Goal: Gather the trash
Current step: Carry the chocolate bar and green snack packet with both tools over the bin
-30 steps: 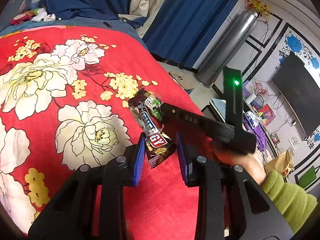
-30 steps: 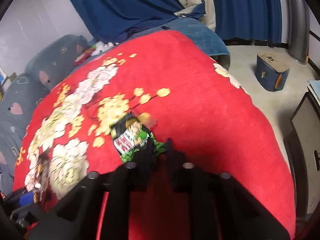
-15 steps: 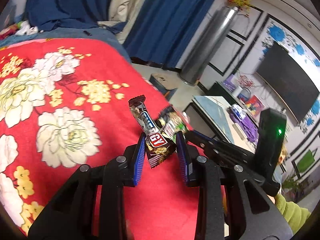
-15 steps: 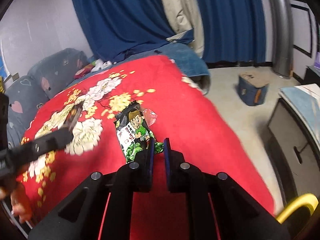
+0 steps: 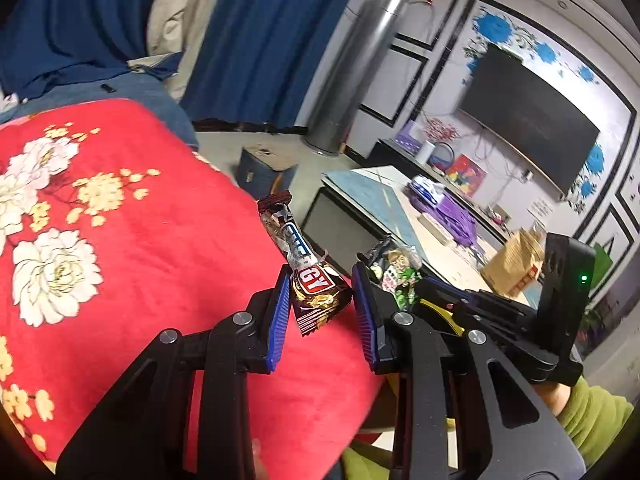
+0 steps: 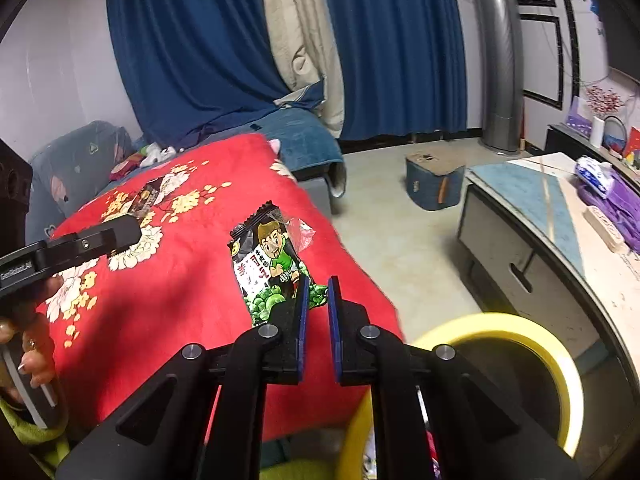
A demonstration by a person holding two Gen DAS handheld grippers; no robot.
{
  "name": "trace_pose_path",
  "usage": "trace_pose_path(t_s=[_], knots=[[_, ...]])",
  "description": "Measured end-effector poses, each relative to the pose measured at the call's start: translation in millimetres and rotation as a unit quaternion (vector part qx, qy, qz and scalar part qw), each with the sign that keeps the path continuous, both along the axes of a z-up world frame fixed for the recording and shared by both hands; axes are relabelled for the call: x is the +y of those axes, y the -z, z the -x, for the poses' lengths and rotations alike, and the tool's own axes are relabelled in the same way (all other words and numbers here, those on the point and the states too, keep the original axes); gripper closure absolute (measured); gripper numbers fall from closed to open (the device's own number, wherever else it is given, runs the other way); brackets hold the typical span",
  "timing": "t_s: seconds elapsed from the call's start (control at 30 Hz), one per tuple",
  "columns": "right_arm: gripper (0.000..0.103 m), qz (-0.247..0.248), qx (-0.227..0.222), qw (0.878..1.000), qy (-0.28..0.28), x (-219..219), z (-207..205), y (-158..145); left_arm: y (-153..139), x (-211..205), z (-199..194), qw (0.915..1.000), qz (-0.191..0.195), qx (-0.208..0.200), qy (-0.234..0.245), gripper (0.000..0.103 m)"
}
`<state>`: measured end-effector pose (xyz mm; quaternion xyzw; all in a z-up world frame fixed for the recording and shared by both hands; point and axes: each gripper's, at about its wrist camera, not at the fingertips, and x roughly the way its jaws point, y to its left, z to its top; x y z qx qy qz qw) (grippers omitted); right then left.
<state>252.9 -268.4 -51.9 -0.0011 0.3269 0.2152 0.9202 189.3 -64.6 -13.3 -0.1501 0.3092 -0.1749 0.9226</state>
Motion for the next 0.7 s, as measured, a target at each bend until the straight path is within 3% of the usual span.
trace_pose_path(t_s=[0.7], knots=[[0.094, 0.006, -0.03, 0.994, 0.102, -93, 65, -2, 2, -80, 18, 0.9938, -0.028, -0.024, 0.105, 0.08]])
